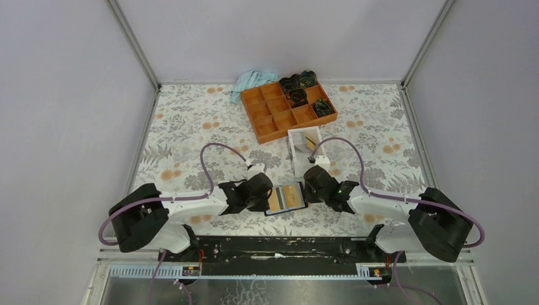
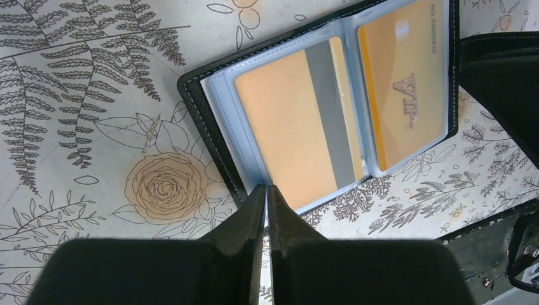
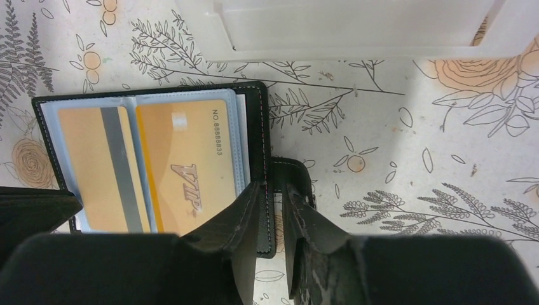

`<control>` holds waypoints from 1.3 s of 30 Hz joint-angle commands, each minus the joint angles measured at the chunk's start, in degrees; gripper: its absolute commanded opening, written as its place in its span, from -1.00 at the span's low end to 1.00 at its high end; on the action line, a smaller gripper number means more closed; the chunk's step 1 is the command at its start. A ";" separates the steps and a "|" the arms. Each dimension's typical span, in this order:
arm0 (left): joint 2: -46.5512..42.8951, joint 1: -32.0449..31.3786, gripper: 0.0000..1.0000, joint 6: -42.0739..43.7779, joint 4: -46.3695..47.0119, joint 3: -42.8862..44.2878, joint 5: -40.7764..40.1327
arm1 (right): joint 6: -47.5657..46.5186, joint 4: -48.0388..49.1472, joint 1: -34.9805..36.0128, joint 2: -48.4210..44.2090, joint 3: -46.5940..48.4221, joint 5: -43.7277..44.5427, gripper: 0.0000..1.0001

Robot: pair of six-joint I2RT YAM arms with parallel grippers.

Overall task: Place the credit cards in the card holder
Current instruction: Turn over the card slot in the card holder.

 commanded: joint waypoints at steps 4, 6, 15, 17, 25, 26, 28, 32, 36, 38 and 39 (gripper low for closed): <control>1.43 -0.47 -0.81 -0.41 2.60 -0.11 -0.44 | -1.72 -1.93 0.23 -1.48 3.45 2.09 -0.46; 1.54 -0.39 -0.81 -0.27 2.52 0.01 -0.51 | -1.72 -1.64 0.23 -1.00 3.56 1.57 -0.46; 2.02 -0.41 -0.81 0.08 2.47 0.60 -0.34 | -0.96 0.80 0.20 0.85 2.53 -1.88 -0.42; 2.12 -0.39 -0.81 0.13 2.39 0.77 -0.40 | -0.68 1.79 0.23 1.58 2.28 -2.54 -0.42; 2.22 -0.47 -0.81 0.13 2.38 0.72 -0.51 | 0.30 4.30 0.17 2.33 1.18 -4.40 -0.41; 2.28 -0.46 -0.81 0.14 2.38 0.72 -0.42 | 0.44 4.70 0.23 2.04 0.91 -4.56 -0.41; 2.34 -0.40 -0.81 0.13 2.37 0.72 -0.47 | 0.53 4.91 0.21 1.15 0.59 -4.32 -0.41; 2.37 -0.42 -0.81 0.12 2.53 0.74 -0.37 | 0.47 4.29 0.20 0.38 0.77 -4.03 -0.40; 2.66 -0.41 -0.81 0.04 2.81 0.81 -0.29 | 0.90 5.34 0.17 1.93 0.40 -5.41 -0.40; 2.66 -0.45 -0.81 0.04 2.82 0.73 -0.32 | 1.16 5.96 0.23 2.11 0.12 -5.87 -0.40; 2.64 -0.47 -0.81 0.04 2.82 0.65 -0.34 | 1.25 6.10 0.23 2.05 0.05 -5.99 -0.40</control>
